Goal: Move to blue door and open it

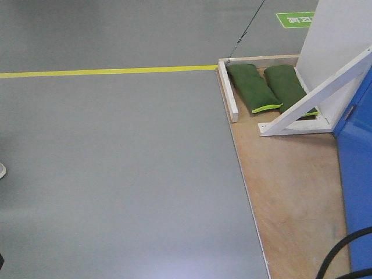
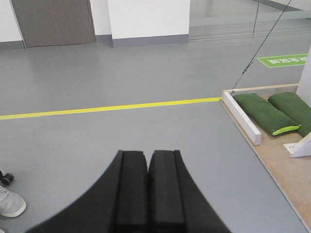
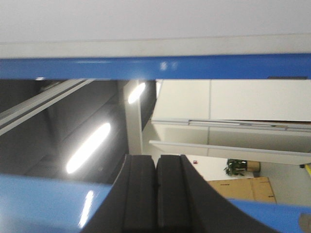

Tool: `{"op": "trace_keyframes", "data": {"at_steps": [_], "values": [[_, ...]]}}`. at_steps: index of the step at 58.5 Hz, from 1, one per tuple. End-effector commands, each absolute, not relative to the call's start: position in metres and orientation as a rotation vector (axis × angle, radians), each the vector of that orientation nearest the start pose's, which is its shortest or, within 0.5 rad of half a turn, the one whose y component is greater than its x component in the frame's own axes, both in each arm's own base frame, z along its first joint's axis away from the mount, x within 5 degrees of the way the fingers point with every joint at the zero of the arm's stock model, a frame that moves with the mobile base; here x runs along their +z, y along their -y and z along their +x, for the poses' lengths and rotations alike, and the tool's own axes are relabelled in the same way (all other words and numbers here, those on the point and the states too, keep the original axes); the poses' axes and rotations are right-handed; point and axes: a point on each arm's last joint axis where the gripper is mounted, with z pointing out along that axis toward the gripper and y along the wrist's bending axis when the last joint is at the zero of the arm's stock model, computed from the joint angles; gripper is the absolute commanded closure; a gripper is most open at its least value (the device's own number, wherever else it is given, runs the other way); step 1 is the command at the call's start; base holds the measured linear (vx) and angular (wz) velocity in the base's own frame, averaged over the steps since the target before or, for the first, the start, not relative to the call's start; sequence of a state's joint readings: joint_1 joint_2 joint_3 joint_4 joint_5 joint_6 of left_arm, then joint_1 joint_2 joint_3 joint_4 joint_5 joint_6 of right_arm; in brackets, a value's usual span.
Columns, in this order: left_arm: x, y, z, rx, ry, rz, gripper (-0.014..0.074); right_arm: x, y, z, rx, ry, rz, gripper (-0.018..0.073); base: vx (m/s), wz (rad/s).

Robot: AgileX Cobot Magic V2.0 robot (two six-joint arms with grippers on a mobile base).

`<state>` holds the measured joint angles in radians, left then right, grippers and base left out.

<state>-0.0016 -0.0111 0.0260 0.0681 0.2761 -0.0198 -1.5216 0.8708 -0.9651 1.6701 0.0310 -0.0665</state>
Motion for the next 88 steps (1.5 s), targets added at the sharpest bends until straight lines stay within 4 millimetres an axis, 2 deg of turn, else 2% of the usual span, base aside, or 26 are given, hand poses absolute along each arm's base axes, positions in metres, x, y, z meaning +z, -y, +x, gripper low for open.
{"op": "trace_keyframes", "data": {"at_steps": [1,24,33,46,64,72,88], "values": [[0.197,-0.001,0.054,0.033,-1.652,0.028,0.0524,0.467,0.187,0.011,0.086,-0.052,1.344,0.0547,0.0,0.0],[0.197,-0.001,0.054,0.033,-1.652,0.028,0.0524,0.499,0.266,0.024,0.176,-0.143,1.326,0.0547,0.0,0.0],[0.197,-0.001,0.054,0.033,-1.652,0.028,0.0524,0.506,0.293,0.036,0.256,-0.243,1.3,0.0547,0.0,0.0],[0.197,-0.001,0.054,0.033,-1.652,0.028,0.0524,0.511,0.325,0.055,0.4,-0.427,1.242,0.0547,0.0,0.0],[0.197,-0.001,0.054,0.033,-1.652,0.028,0.0524,0.509,0.358,0.07,0.516,-0.583,1.178,0.0547,0.0,0.0],[0.197,-0.001,0.054,0.033,-1.652,0.028,0.0524,0.508,0.36,0.079,0.599,-0.7,1.126,0.0547,0.0,0.0],[0.197,-0.001,0.054,0.033,-1.652,0.028,0.0524,0.512,0.326,0.096,0.851,-1.033,0.931,0.0547,0.0,0.0]]}}
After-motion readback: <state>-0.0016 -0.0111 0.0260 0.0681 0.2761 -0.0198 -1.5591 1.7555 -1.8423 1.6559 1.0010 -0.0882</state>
